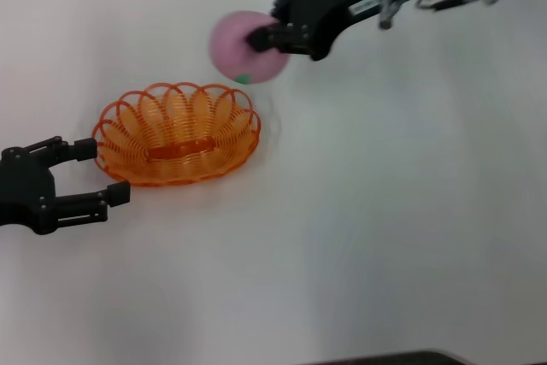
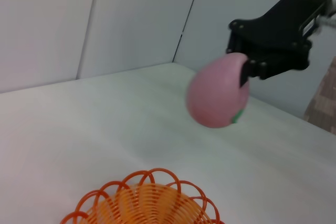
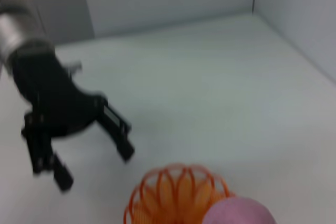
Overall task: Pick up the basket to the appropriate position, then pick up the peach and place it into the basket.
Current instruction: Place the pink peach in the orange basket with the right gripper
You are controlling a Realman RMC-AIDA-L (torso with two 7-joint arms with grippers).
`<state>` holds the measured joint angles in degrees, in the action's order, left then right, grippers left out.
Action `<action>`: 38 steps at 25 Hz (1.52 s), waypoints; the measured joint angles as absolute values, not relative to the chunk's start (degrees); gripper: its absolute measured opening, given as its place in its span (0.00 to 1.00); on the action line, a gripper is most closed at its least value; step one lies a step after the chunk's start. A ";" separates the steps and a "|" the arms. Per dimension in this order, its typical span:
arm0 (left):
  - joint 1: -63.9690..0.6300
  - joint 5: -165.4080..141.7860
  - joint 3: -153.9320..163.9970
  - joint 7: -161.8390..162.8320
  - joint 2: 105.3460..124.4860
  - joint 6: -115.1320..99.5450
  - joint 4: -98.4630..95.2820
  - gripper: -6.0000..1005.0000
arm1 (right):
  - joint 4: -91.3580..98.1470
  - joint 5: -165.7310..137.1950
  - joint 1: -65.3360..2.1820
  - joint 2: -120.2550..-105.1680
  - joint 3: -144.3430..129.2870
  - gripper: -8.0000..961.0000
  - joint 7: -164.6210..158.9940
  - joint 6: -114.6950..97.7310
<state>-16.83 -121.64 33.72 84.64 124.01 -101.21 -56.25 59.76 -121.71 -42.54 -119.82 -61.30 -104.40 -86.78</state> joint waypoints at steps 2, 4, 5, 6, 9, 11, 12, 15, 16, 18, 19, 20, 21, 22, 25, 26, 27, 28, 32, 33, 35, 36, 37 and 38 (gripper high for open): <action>-16.94 -121.49 33.74 84.64 124.01 -101.17 -56.19 0.90 | 53.00 -116.12 -42.20 -119.81 -61.25 0.06 -98.49 -82.70; -16.95 -121.43 33.74 84.64 124.01 -101.14 -56.13 0.90 | 45.89 -111.13 -42.38 -119.90 -61.25 0.06 -92.72 -79.43; -16.98 -121.37 33.75 84.64 124.01 -101.13 -56.04 0.90 | 42.88 -109.31 -42.58 -120.00 -61.32 0.06 -90.14 -78.54; -17.04 -121.35 33.75 84.64 124.01 -101.12 -55.91 0.90 | 39.27 -106.71 -42.92 -120.11 -61.34 0.06 -86.91 -77.31; -17.32 -121.30 33.75 84.64 123.95 -100.86 -55.54 0.90 | 28.73 -97.91 -43.88 -120.42 -61.47 0.06 -77.22 -75.39; -17.56 -121.28 33.75 84.64 123.93 -100.79 -55.25 0.90 | 23.72 -92.75 -44.42 -120.64 -61.85 0.06 -71.37 -74.66; -17.81 -121.26 33.75 84.64 123.93 -100.78 -54.87 0.90 | 21.08 -90.17 -44.70 -120.76 -62.22 0.06 -68.34 -74.24; -17.95 -121.25 33.75 84.62 123.93 -100.78 -54.67 0.90 | 15.32 -84.15 -45.51 -121.08 -63.91 0.06 -61.65 -73.08; -17.98 -121.23 33.75 84.59 123.92 -100.78 -54.67 0.90 | 13.64 -82.17 -45.87 -121.19 -64.60 0.06 -59.60 -72.75; -17.99 -121.22 33.75 84.57 123.92 -100.78 -54.66 0.90 | 11.03 -79.59 -46.32 -121.41 -65.46 0.06 -57.00 -72.39; -18.01 -121.20 33.75 84.56 123.92 -100.78 -54.66 0.90 | 10.19 -78.79 -46.48 -121.49 -65.71 0.06 -56.17 -72.39; -18.05 -121.19 33.75 84.55 123.92 -100.79 -54.66 0.90 | 9.42 -78.19 -46.58 -121.54 -65.87 0.06 -55.49 -72.39; -18.07 -121.19 33.74 84.55 123.92 -100.79 -54.66 0.90 | 8.81 -77.72 -46.67 -121.58 -65.95 0.06 -54.87 -72.39; -18.11 -121.18 33.62 84.55 123.92 -100.79 -54.66 0.90 | 8.09 -77.56 -46.83 -121.59 -66.03 0.06 -54.28 -72.39; -18.11 -121.13 33.49 84.55 123.92 -100.80 -54.66 0.90 | 7.61 -77.52 -46.91 -121.59 -66.03 0.06 -54.23 -72.38; -18.12 -121.11 33.49 84.55 123.92 -100.80 -54.66 0.90 | 7.47 -77.51 -46.93 -121.59 -66.02 0.06 -54.23 -72.38; -18.16 -121.11 33.49 84.55 123.92 -100.80 -54.66 0.90 | 7.42 -77.49 -46.94 -121.58 -66.01 0.06 -54.23 -72.38; -18.23 -121.11 33.53 84.55 123.92 -100.81 -54.66 0.90 | 7.34 -77.47 -46.94 -121.58 -66.01 0.06 -54.23 -72.38; -18.43 -121.11 33.64 84.55 123.92 -100.84 -54.66 0.90 | 6.81 -77.44 -46.99 -121.56 -66.02 0.06 -53.98 -72.38; -18.51 -121.11 33.67 84.57 123.92 -100.88 -54.65 0.90 | 6.71 -77.45 -47.00 -121.55 -66.03 0.06 -53.81 -72.45; -18.55 -121.11 33.69 84.62 123.92 -100.93 -54.64 0.90 | 6.56 -77.45 -47.01 -121.54 -66.05 0.08 -53.70 -72.52; -18.61 -121.11 33.72 84.75 123.92 -101.06 -54.62 0.90 | 6.46 -77.45 -47.03 -121.54 -66.06 0.09 -53.71 -72.54; -18.64 -121.11 33.73 84.87 123.92 -101.15 -54.61 0.90 | 6.39 -77.45 -47.06 -121.54 -66.06 0.11 -53.74 -72.54; -18.64 -121.11 33.73 84.90 123.93 -101.17 -54.60 0.90 | 6.35 -77.45 -47.07 -121.54 -66.06 0.12 -53.75 -72.54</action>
